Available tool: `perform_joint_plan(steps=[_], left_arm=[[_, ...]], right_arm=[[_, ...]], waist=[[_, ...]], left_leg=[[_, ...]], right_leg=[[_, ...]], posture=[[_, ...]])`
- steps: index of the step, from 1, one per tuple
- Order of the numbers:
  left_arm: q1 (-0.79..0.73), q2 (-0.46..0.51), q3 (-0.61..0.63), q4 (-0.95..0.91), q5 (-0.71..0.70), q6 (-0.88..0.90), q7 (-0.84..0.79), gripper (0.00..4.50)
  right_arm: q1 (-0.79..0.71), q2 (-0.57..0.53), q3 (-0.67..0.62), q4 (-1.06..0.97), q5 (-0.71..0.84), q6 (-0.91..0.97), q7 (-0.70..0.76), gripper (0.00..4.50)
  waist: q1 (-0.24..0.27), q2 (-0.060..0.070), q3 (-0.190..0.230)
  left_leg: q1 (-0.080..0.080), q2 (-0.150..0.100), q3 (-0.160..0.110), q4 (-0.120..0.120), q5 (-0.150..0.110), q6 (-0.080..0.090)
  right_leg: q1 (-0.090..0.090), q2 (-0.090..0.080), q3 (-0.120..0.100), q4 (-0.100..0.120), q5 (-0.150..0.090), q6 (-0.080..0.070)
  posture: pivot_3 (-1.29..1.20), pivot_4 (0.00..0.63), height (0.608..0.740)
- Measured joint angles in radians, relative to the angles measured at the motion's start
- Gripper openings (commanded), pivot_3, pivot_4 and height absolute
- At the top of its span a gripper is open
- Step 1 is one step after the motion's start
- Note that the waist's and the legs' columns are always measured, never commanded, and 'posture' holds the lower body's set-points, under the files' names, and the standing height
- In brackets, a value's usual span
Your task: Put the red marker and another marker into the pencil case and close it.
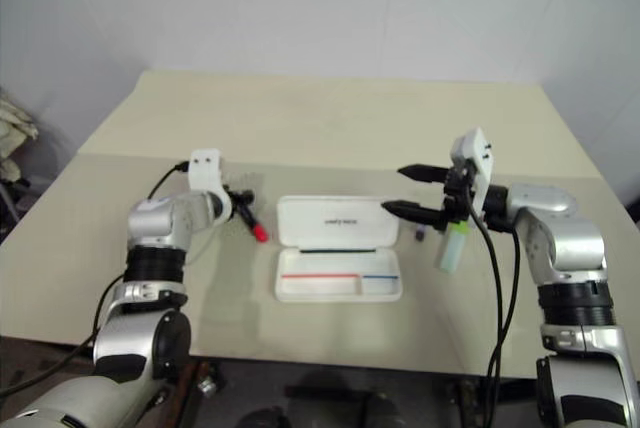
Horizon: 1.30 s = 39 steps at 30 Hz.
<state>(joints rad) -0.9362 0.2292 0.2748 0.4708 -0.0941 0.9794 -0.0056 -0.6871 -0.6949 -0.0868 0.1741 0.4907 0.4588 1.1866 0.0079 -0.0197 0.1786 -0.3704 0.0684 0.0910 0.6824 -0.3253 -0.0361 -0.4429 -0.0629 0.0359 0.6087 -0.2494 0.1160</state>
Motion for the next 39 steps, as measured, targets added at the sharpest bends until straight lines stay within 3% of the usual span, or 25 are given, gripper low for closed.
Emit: perform_joint_plan(steps=[6, 19, 26, 34, 39], left_arm=[[0.000, -0.003, -0.001, 0.006, -0.004, -0.020, -0.009, 0.61], [0.012, -0.024, -0.015, -0.050, -0.005, -0.009, 0.020, 0.58], [0.018, -0.004, -0.062, -0.247, -0.025, 0.087, -0.025, 0.58], [0.055, 0.108, -0.104, -0.440, -0.044, 0.231, -0.111, 0.58], [0.105, 0.042, -0.054, -0.505, -0.064, 0.320, -0.096, 0.58]], right_arm=[[-0.015, 0.007, 0.002, 0.019, -0.008, -0.003, -0.003, 4.50], [-0.016, 0.008, 0.002, 0.024, -0.017, -0.019, -0.002, 4.50], [-0.016, 0.008, 0.002, 0.031, -0.019, -0.024, -0.002, 4.50], [-0.023, 0.008, 0.001, 0.068, -0.029, -0.045, 0.000, 4.50], [-0.038, 0.011, 0.001, 0.074, -0.030, -0.058, 0.001, 4.50]], waist=[[0.016, 0.000, 0.000], [0.015, 0.000, 0.000], [0.005, -0.001, 0.000], [-0.012, -0.001, 0.000], [-0.011, -0.001, 0.000]], left_leg=[[-0.001, 0.000, 0.001, 0.000, 0.000, -0.001], [-0.002, 0.000, 0.001, 0.000, 0.000, 0.000], [-0.004, 0.000, 0.001, -0.003, -0.001, 0.000], [-0.004, 0.000, 0.001, -0.003, -0.001, 0.000], [-0.004, 0.000, 0.001, -0.002, -0.001, 0.000]], right_leg=[[0.000, 0.000, 0.000, -0.003, 0.000, 0.001], [0.000, 0.000, 0.000, -0.004, 0.001, 0.002], [0.000, 0.000, 0.000, -0.007, 0.002, 0.004], [0.000, 0.000, 0.000, -0.007, 0.002, 0.004], [0.000, 0.000, 0.001, -0.006, 0.002, 0.004]], posture=[[0.00, 0.150, 0.740], [0.00, 0.150, 0.740], [0.00, 0.150, 0.740], [0.00, 0.150, 0.740], [0.00, 0.150, 0.740]])
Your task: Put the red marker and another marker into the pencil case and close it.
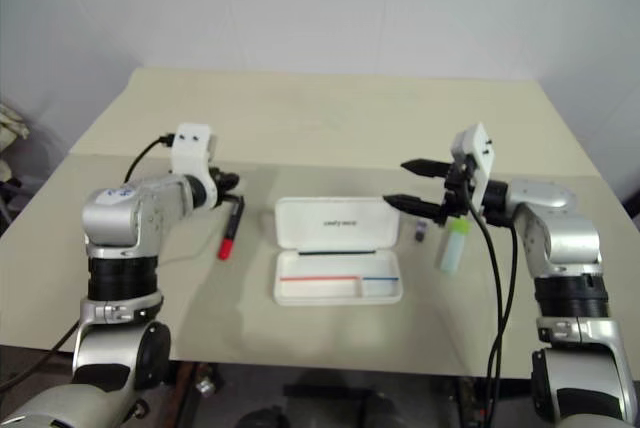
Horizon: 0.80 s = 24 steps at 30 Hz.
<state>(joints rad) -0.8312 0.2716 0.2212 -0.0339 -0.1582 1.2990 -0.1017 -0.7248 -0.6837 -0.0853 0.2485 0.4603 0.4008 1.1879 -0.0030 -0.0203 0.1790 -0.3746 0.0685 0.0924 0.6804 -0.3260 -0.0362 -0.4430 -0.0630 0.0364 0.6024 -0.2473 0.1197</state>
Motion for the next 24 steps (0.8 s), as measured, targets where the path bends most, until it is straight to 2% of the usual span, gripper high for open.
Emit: perform_joint_plan(steps=[2, 5, 15, 24], left_arm=[[0.031, -0.052, 0.023, -0.010, 0.000, 0.003, 0.029, 0.58], [0.071, -0.106, 0.058, -0.040, 0.005, -0.006, 0.078, 1.18], [0.132, -0.128, 0.052, -0.115, 0.045, -0.046, 0.169, 4.46], [0.156, -0.160, 0.087, -0.091, 0.041, -0.033, 0.174, 4.49]], right_arm=[[-0.001, 0.002, 0.000, 0.000, 0.000, -0.006, 0.001, 4.50], [0.000, 0.002, 0.000, 0.000, 0.000, -0.007, 0.001, 4.50], [0.000, 0.001, 0.000, 0.000, -0.007, -0.007, 0.001, 4.50], [0.000, 0.002, 0.000, 0.003, -0.013, -0.009, 0.001, 4.50]], waist=[[0.001, 0.000, 0.000], [0.001, 0.000, 0.000], [0.000, 0.000, 0.000], [0.000, 0.000, 0.000]], left_leg=[[0.000, 0.000, 0.000, 0.000, 0.000, 0.000], [0.000, 0.000, 0.000, 0.000, 0.000, 0.000], [0.000, 0.000, 0.000, 0.000, 0.000, 0.000], [0.000, 0.000, 0.000, 0.000, 0.000, 0.000]], right_leg=[[0.000, 0.000, 0.000, 0.000, 0.000, 0.000], [0.000, 0.000, 0.000, -0.001, 0.000, 0.000], [0.000, 0.000, 0.000, 0.000, 0.000, 0.000], [0.000, 0.000, 0.000, 0.000, 0.000, 0.000]], posture=[[0.00, 0.150, 0.740], [0.00, 0.150, 0.740], [0.00, 0.150, 0.740], [0.00, 0.150, 0.740]])
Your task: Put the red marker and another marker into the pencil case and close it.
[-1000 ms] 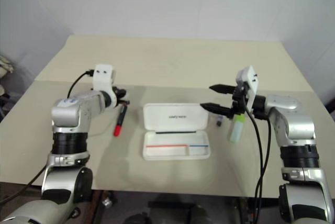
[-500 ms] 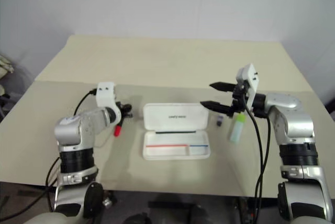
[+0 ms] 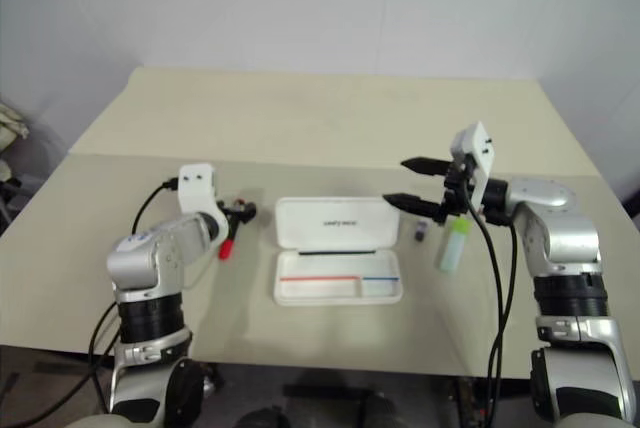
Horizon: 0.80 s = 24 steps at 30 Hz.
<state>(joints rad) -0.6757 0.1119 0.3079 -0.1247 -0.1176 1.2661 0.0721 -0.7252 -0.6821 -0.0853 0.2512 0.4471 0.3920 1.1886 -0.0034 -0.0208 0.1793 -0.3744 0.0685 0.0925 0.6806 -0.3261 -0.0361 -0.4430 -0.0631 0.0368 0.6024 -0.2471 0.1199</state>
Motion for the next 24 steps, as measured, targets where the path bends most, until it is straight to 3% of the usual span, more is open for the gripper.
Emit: perform_joint_plan(steps=[4, 7, 18, 24], left_arm=[[0.000, 0.017, 0.000, 0.017, -0.003, -0.002, -0.014, 4.49], [0.000, 0.028, 0.000, 0.025, -0.004, -0.001, -0.023, 3.92], [-0.003, 0.060, 0.005, 0.052, -0.001, -0.005, -0.024, 0.58], [-0.006, 0.070, 0.000, 0.055, -0.001, -0.006, -0.026, 0.57]], right_arm=[[0.000, 0.000, 0.000, 0.003, -0.005, -0.001, 0.000, 4.50], [0.000, 0.000, 0.000, 0.009, -0.006, -0.001, 0.000, 4.50], [0.000, 0.000, 0.000, 0.011, -0.007, -0.003, -0.001, 4.50], [0.000, 0.001, 0.000, 0.011, -0.007, -0.009, -0.001, 4.50]], waist=[[-0.001, 0.000, 0.000], [-0.003, 0.000, 0.000], [0.001, 0.000, 0.000], [0.000, 0.000, 0.000]], left_leg=[[0.002, 0.000, 0.000, 0.000, 0.000, 0.000], [0.003, 0.000, 0.001, 0.000, 0.000, 0.000], [0.003, 0.000, 0.002, 0.000, 0.000, 0.000], [0.003, 0.000, 0.002, 0.000, 0.000, 0.000]], right_leg=[[0.000, 0.000, 0.000, -0.001, 0.000, 0.000], [0.000, 0.000, 0.002, 0.000, 0.000, 0.000], [0.000, 0.000, 0.002, 0.000, 0.000, 0.000], [0.000, 0.000, 0.002, 0.000, 0.000, 0.000]], posture=[[0.00, 0.150, 0.740], [0.00, 0.150, 0.740], [0.00, 0.150, 0.740], [0.00, 0.150, 0.740]])
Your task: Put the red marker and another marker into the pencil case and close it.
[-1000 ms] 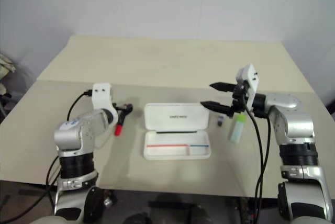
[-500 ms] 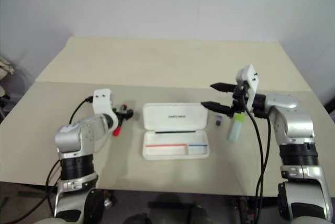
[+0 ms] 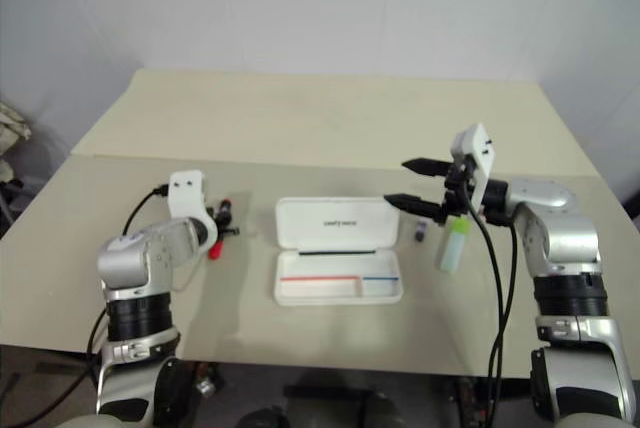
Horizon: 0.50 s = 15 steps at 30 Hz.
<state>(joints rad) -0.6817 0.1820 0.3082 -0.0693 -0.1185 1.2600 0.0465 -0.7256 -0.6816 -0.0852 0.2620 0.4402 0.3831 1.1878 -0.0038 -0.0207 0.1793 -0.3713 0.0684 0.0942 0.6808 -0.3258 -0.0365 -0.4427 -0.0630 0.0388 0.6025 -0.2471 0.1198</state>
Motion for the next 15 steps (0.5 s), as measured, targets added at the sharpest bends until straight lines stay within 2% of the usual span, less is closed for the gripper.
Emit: perform_joint_plan(steps=[7, 15], left_arm=[[-0.023, 0.072, -0.054, 0.000, 0.000, 0.006, -0.041, 0.57], [-0.101, 0.233, -0.135, -0.043, -0.042, -0.027, -0.199, 0.57]], right_arm=[[0.000, 0.000, -0.001, 0.000, 0.004, -0.008, 0.001, 4.50], [0.039, -0.038, -0.006, -0.098, 0.064, 0.038, 0.068, 4.50]], waist=[[-0.001, 0.000, 0.000], [0.000, 0.000, 0.000]], left_leg=[[-0.001, 0.000, 0.000, 0.000, 0.000, 0.000], [-0.001, 0.000, 0.000, -0.002, 0.000, 0.000]], right_leg=[[0.000, 0.000, 0.000, 0.002, 0.000, 0.000], [0.000, 0.000, 0.000, 0.000, 0.000, 0.000]], posture=[[0.00, 0.150, 0.740], [0.00, 0.150, 0.740]])
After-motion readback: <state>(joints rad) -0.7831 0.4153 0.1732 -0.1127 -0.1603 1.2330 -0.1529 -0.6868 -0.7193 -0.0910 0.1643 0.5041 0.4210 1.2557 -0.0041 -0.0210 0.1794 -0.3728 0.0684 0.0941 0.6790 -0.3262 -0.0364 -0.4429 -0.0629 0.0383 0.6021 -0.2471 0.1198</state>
